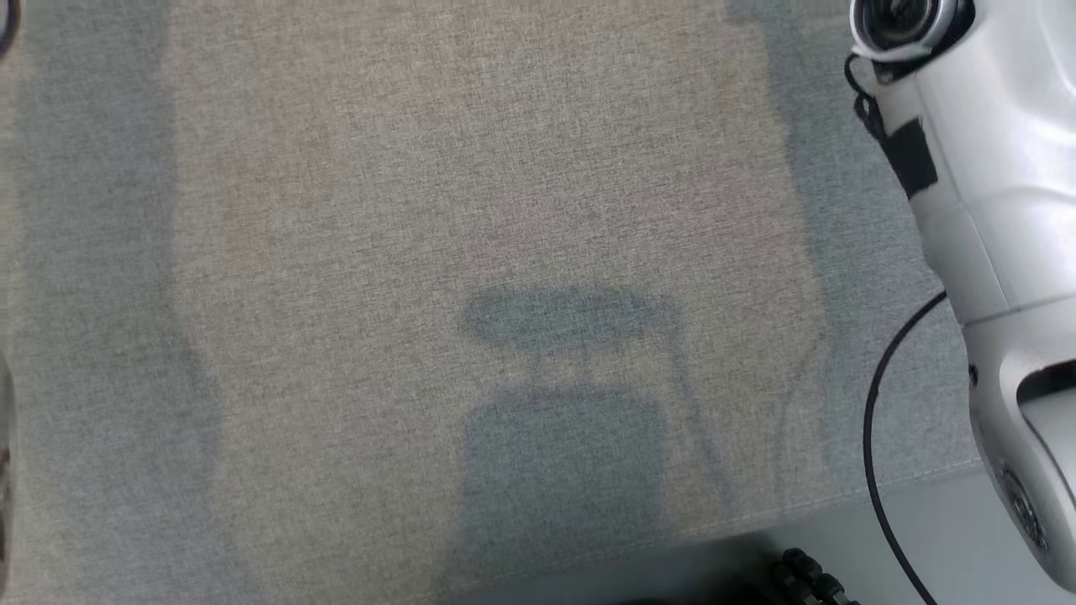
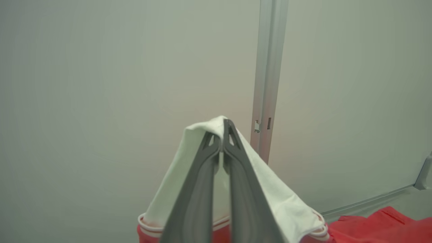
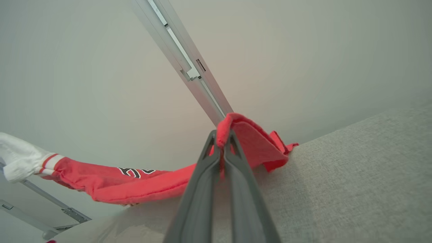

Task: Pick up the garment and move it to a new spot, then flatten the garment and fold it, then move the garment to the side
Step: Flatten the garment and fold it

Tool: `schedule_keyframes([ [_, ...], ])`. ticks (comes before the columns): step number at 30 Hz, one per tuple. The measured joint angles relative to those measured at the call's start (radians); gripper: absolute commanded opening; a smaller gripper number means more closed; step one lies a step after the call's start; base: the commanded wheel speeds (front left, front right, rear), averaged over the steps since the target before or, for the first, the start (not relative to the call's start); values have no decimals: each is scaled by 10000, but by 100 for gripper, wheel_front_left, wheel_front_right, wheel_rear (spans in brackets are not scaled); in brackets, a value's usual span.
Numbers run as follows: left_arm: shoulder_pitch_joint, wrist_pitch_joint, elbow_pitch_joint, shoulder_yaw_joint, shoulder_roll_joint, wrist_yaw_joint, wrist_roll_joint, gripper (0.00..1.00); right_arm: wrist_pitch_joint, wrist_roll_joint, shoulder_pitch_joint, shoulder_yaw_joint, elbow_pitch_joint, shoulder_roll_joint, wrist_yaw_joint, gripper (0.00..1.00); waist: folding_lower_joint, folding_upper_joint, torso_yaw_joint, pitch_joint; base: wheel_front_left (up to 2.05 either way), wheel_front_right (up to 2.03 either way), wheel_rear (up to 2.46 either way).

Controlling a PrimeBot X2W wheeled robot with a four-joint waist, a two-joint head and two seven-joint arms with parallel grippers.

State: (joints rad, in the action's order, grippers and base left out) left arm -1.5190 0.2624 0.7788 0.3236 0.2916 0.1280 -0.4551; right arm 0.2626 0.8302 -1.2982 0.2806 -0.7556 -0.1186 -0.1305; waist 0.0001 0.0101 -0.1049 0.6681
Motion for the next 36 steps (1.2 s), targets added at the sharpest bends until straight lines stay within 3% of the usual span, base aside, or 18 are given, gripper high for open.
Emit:
schedule_keyframes([
  [6, 2447, 17, -1593, -148, 529, 10, -1116, 0, 0, 395, 1480, 318, 458, -359, 0, 0, 0, 0, 38, -500, 0, 0, 0],
  [7, 3801, 17, -2334, -374, 646, 10, -1361, 0, 0, 637, 2203, 186, 708, -416, -2, 0, -1, 0, 74, -749, 0, 0, 0],
  [11, 6006, 17, -3494, -878, 548, 12, -1708, 0, -2, 709, 3348, -46, 1043, -516, -2, 0, -2, 0, 146, -1148, 0, 0, 0],
  [18, 10507, 17, -5758, -2100, -851, 12, -1870, 0, -2, 359, 5956, -1237, 2029, -368, -4, 0, -2, 0, 419, -2135, 0, 0, 0],
  [24, 13082, 15, -6326, -2042, -1902, 12, -1824, 0, -2, -71, 7892, -2276, 2982, -102, -4, 0, -2, 0, 771, -3000, 0, 0, 0],
  [36, 15796, 17, -6483, -1818, -2313, 12, -1670, 0, 0, -1335, 11208, -3133, 4907, 550, -4, 0, -2, 0, 1365, -4672, 0, 0, 0],
])
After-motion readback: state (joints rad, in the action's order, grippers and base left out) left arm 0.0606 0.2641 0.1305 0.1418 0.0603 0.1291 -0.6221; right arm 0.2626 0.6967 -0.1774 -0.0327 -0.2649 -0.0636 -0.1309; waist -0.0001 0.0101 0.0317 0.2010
